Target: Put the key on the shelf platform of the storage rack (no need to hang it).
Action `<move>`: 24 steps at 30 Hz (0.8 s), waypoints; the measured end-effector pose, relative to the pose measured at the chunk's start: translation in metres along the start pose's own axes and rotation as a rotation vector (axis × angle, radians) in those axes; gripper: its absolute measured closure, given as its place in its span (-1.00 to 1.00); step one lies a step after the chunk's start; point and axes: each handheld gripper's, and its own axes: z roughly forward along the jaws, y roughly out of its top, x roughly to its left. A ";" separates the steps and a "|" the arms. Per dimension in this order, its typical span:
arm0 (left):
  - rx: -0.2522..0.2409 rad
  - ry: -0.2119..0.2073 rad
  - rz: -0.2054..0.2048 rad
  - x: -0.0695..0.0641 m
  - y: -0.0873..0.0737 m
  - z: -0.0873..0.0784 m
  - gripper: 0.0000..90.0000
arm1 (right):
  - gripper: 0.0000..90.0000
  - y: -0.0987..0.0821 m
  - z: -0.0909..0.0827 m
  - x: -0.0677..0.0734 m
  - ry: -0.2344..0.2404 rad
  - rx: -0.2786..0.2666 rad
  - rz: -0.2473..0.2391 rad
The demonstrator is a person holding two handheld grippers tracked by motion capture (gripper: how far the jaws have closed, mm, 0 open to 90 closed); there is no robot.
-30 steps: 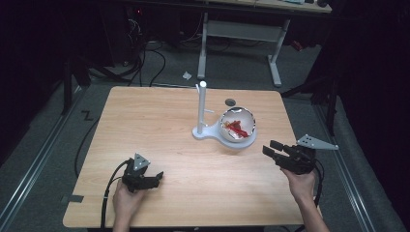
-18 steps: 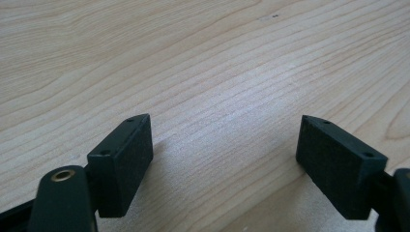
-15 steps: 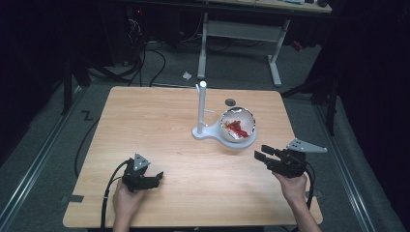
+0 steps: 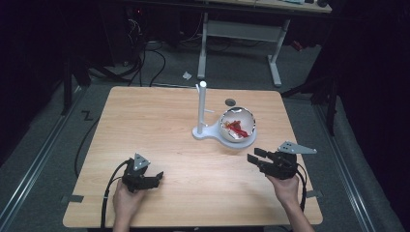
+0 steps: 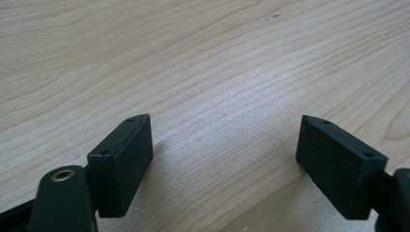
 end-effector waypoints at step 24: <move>0.001 0.000 0.002 0.000 0.000 0.000 -0.53 | 0.16 -0.018 0.025 0.006 0.016 0.039 -0.005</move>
